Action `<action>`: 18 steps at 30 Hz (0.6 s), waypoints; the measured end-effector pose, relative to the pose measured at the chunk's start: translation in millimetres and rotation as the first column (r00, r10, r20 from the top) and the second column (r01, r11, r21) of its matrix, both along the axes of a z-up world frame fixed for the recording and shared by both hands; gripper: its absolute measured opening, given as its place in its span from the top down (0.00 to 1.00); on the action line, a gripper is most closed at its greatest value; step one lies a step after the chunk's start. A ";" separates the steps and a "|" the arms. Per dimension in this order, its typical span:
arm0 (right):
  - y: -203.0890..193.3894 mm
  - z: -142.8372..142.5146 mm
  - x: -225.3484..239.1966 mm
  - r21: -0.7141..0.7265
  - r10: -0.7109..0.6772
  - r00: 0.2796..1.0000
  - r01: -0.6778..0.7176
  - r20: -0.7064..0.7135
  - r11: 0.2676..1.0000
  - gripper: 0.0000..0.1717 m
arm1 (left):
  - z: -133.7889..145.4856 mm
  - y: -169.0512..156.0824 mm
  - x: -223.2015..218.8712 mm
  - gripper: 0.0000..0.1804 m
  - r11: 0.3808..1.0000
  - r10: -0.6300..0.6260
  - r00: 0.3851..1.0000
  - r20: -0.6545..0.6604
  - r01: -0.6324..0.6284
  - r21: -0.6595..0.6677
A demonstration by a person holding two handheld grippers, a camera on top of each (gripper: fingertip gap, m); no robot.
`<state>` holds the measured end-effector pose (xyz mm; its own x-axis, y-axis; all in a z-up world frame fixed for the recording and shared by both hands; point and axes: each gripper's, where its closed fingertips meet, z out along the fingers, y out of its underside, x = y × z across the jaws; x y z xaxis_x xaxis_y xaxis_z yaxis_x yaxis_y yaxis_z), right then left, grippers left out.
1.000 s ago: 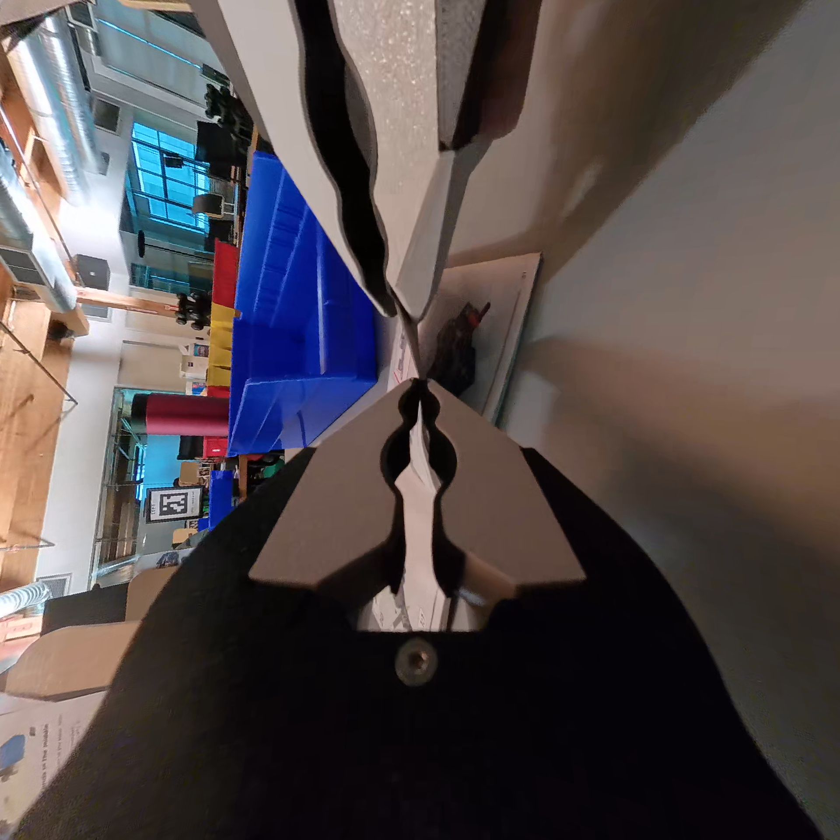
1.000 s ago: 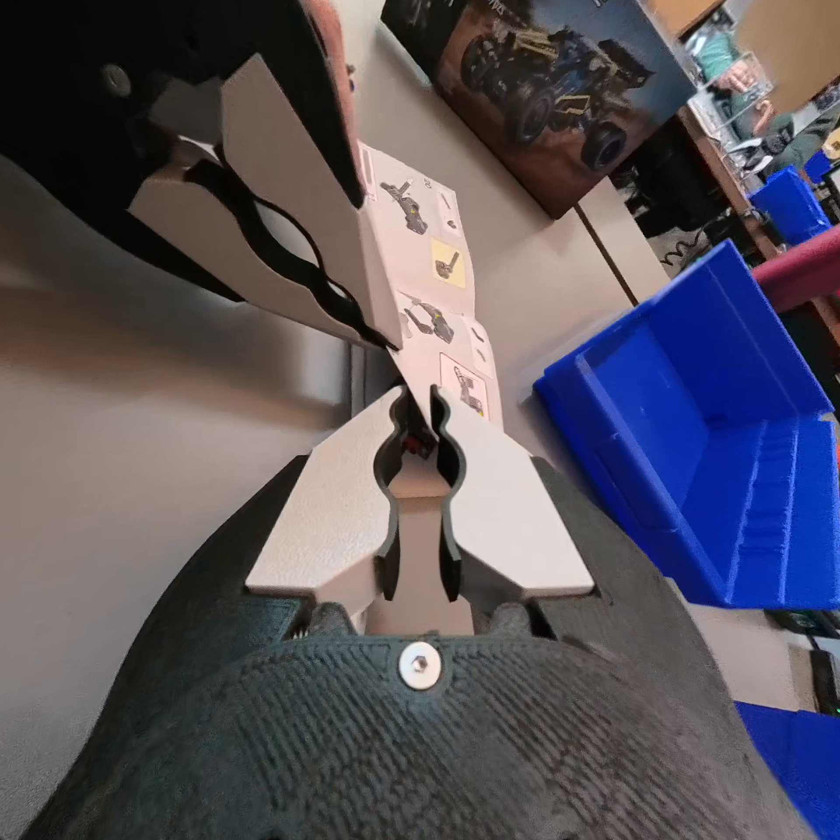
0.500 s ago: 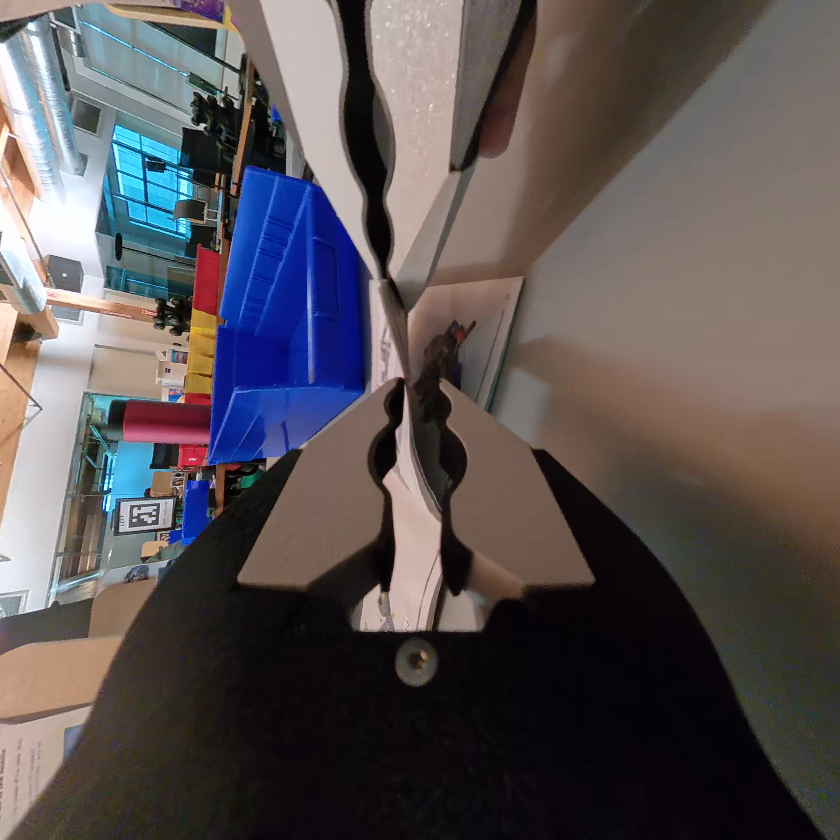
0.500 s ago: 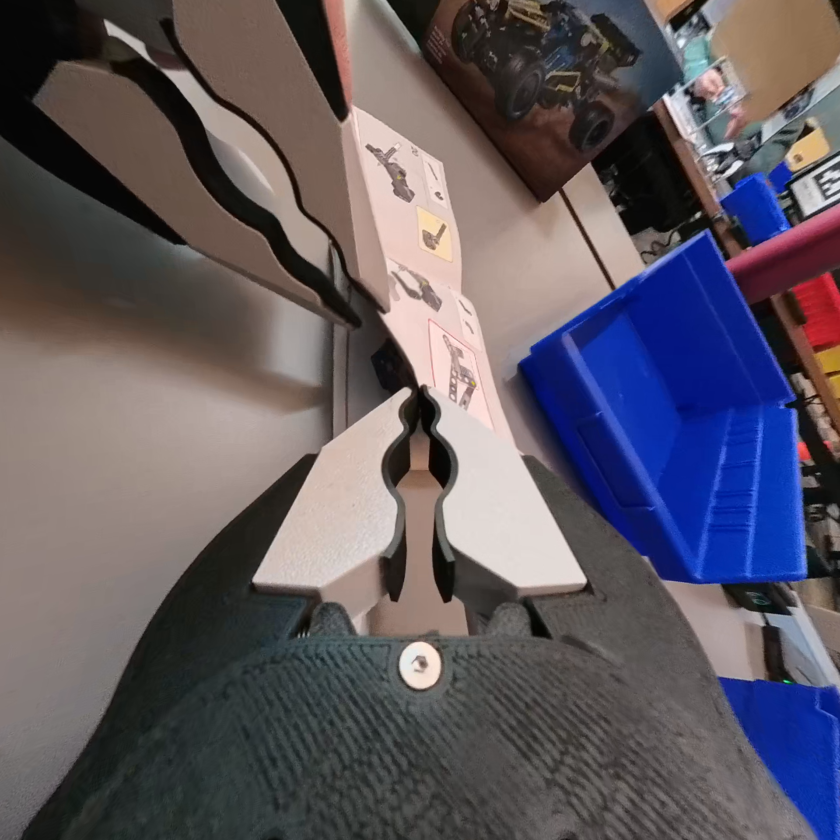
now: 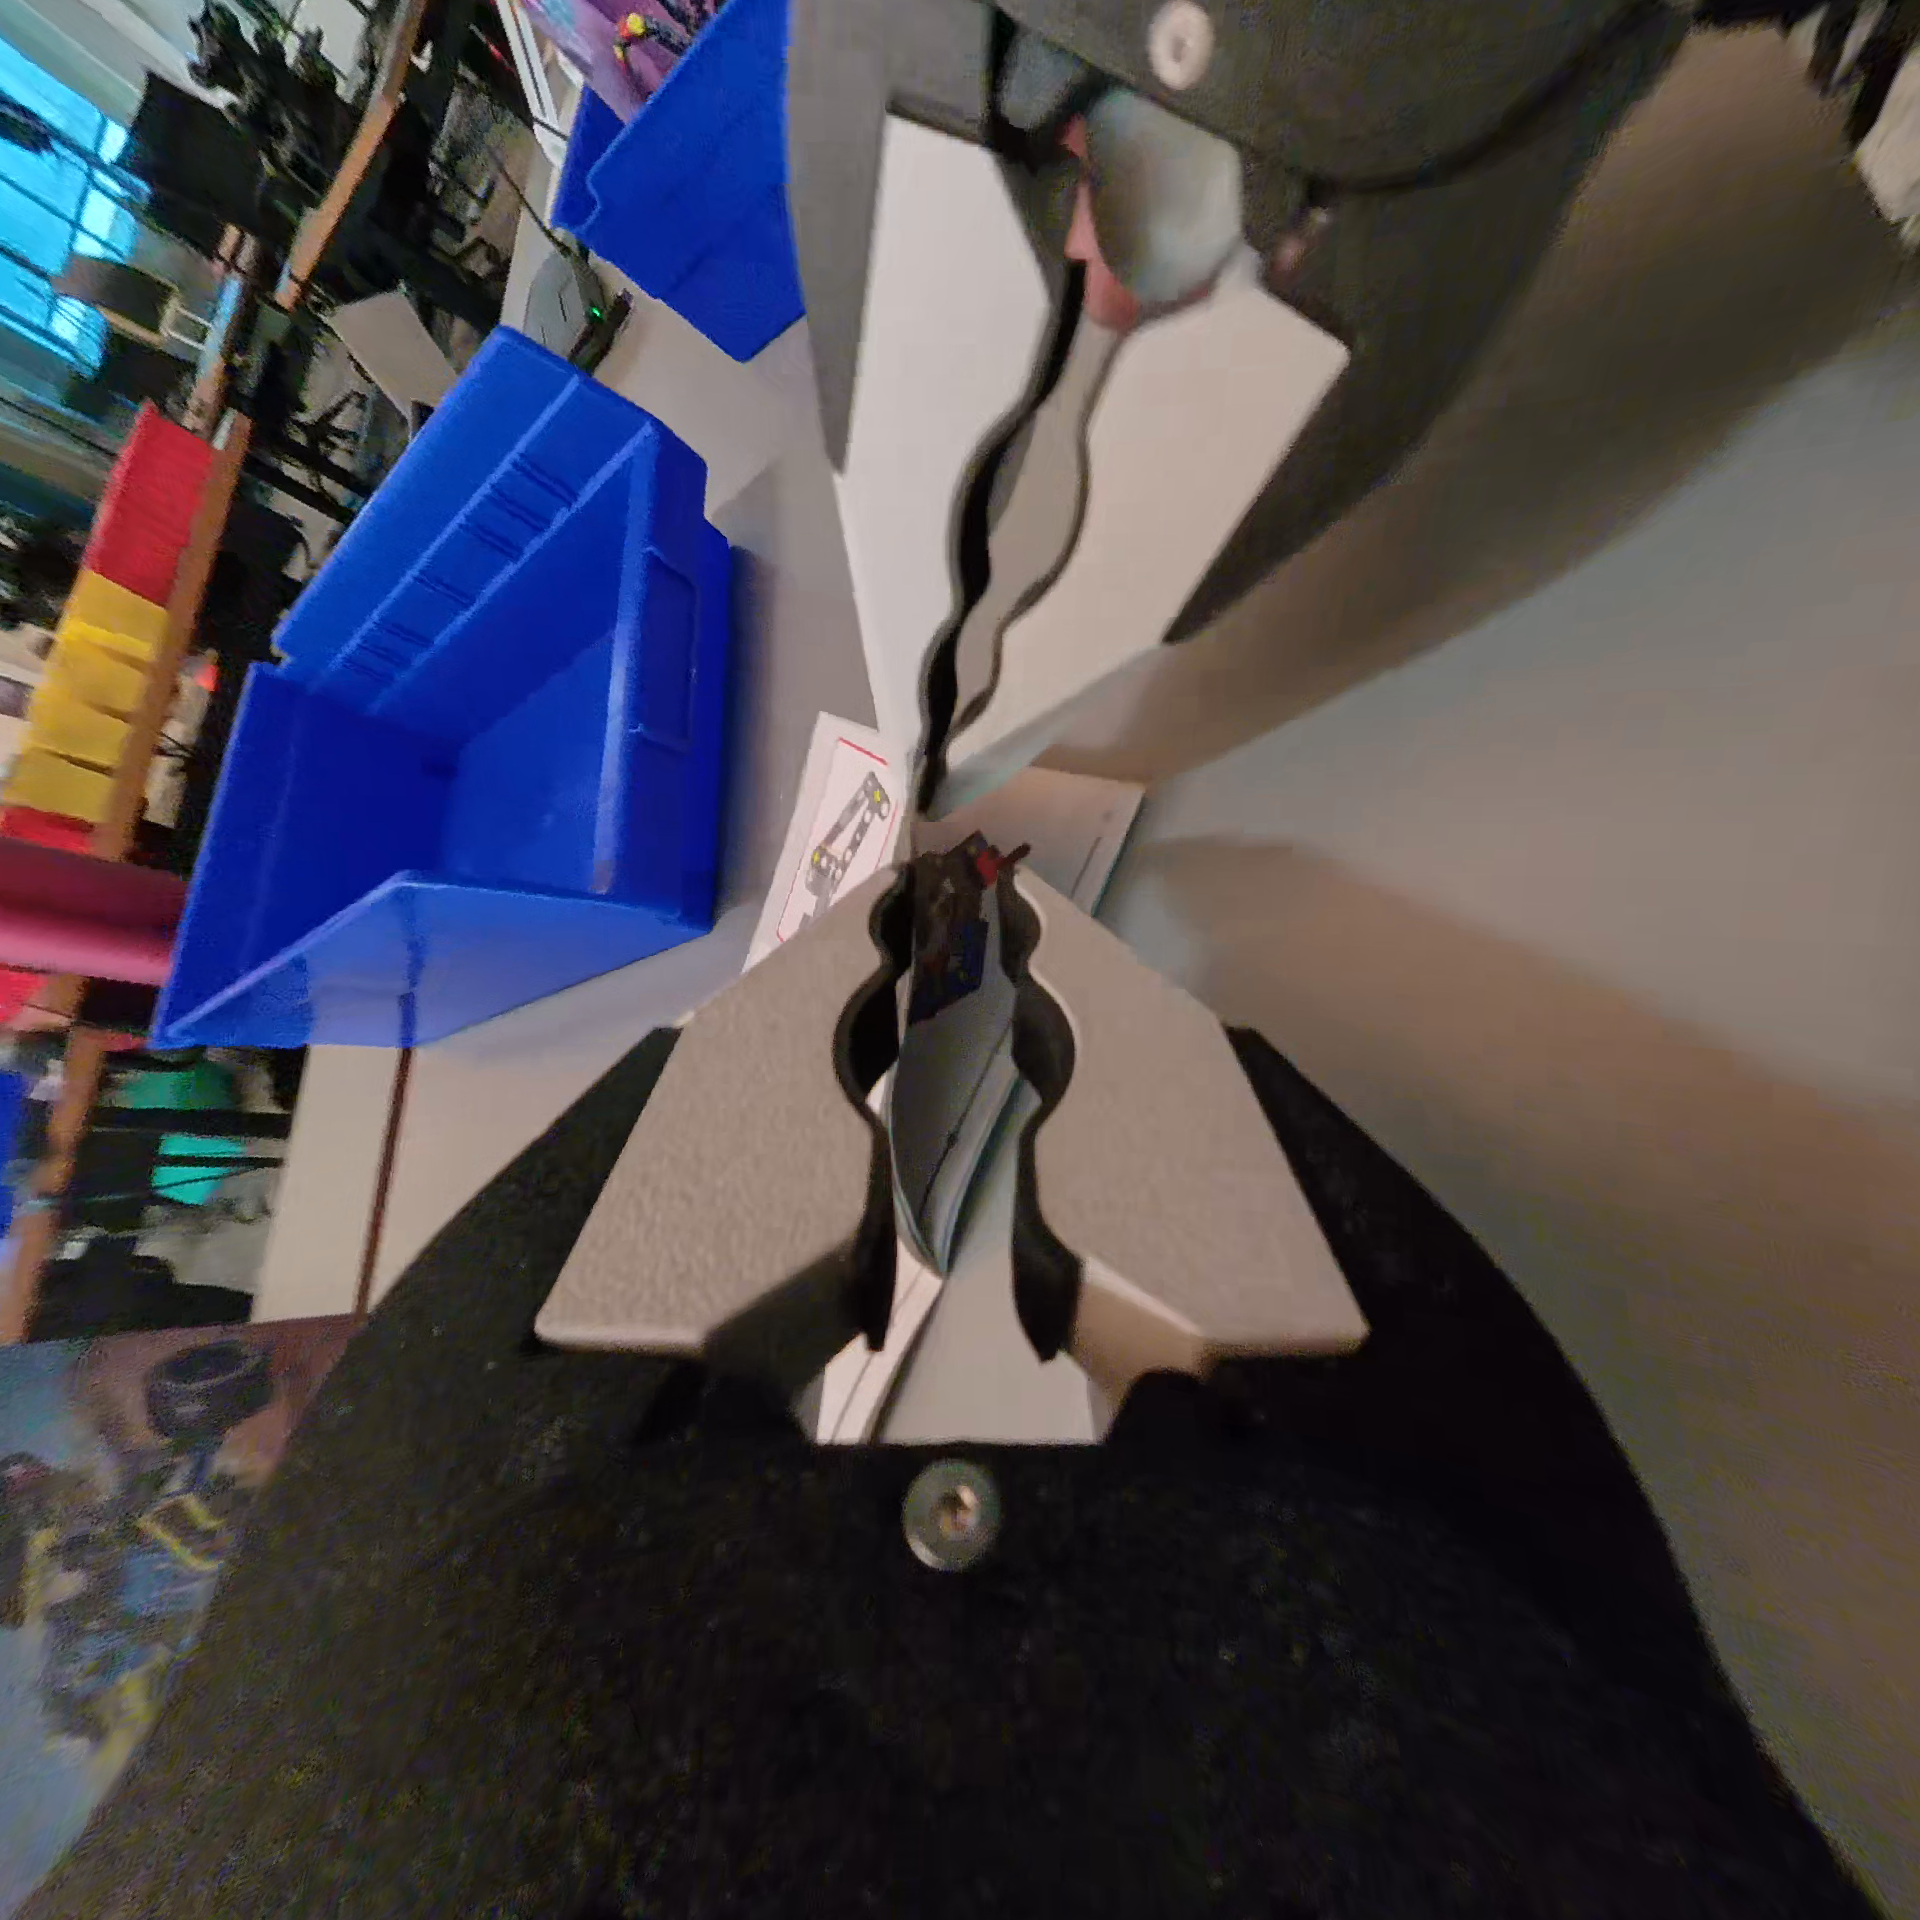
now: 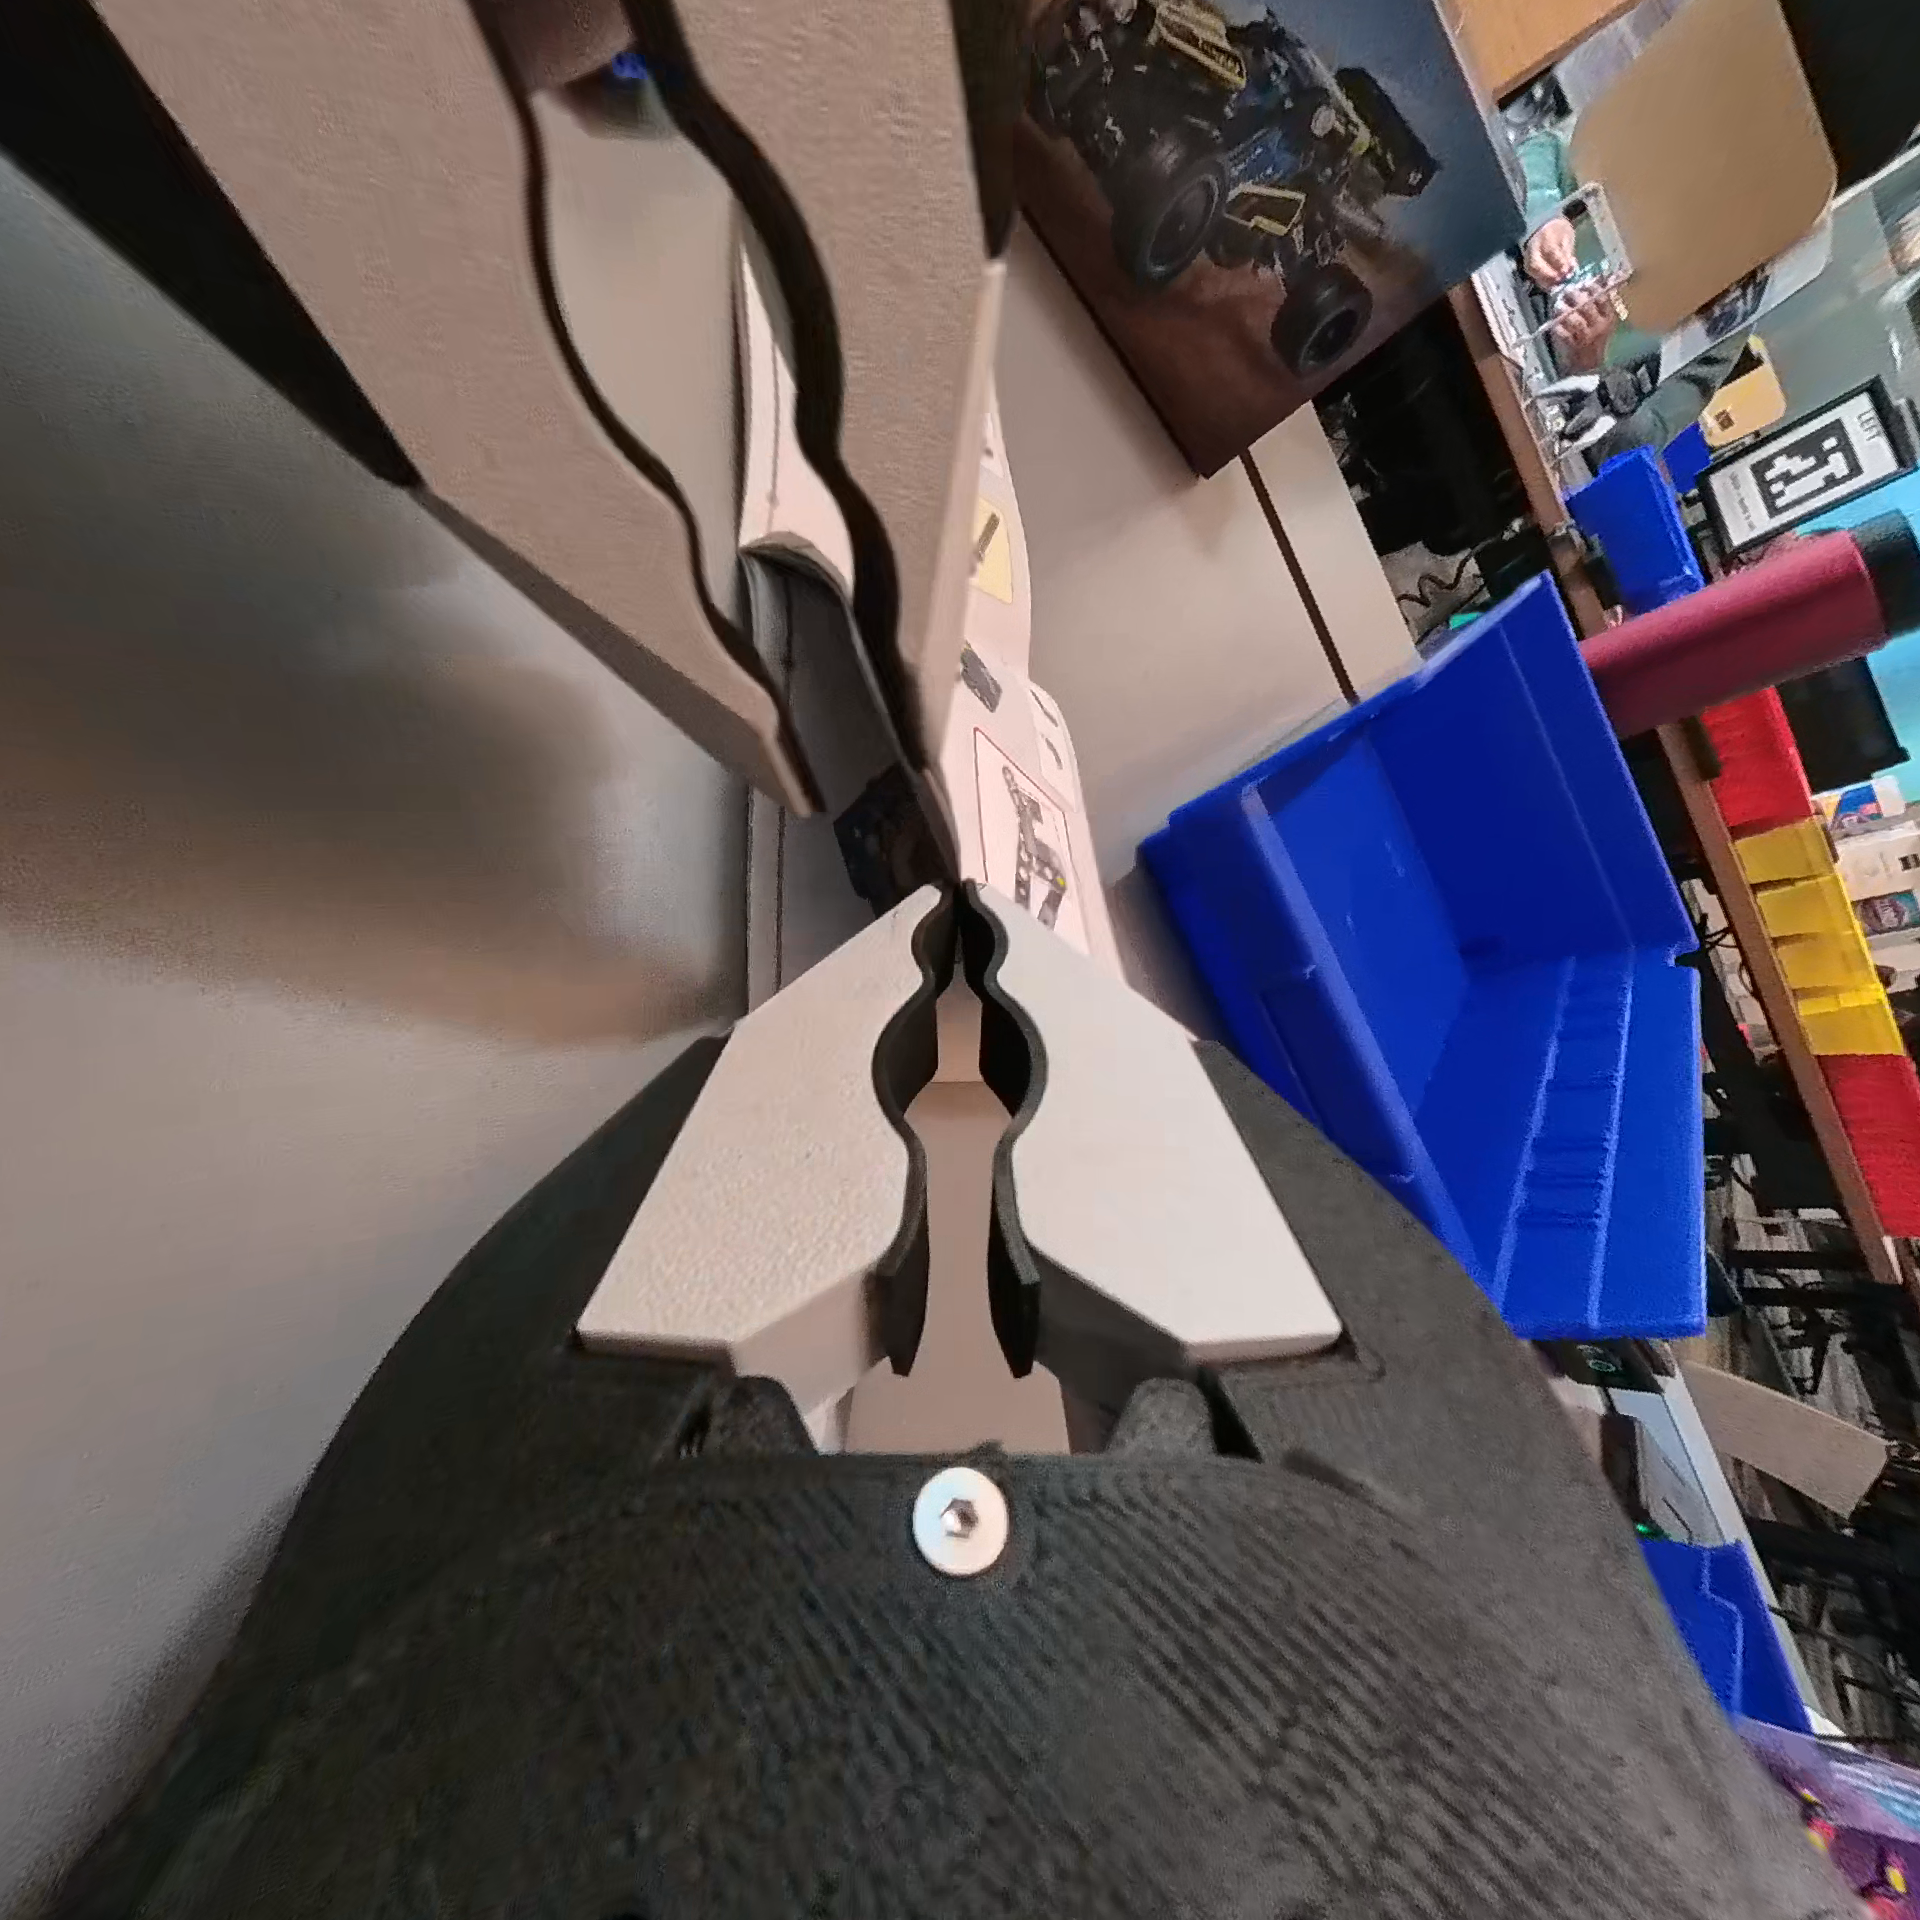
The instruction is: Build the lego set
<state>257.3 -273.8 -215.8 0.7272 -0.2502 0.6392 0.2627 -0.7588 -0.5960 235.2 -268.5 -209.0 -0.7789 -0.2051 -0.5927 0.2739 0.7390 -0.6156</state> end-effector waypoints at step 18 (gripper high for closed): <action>4.9 1.5 2.4 -0.064 -0.002 0.999 0.005 0.045 0.998 1.00 | 16.3 -7.9 0.0 0.98 1.000 -0.003 1.000 -0.002 0.002 -0.031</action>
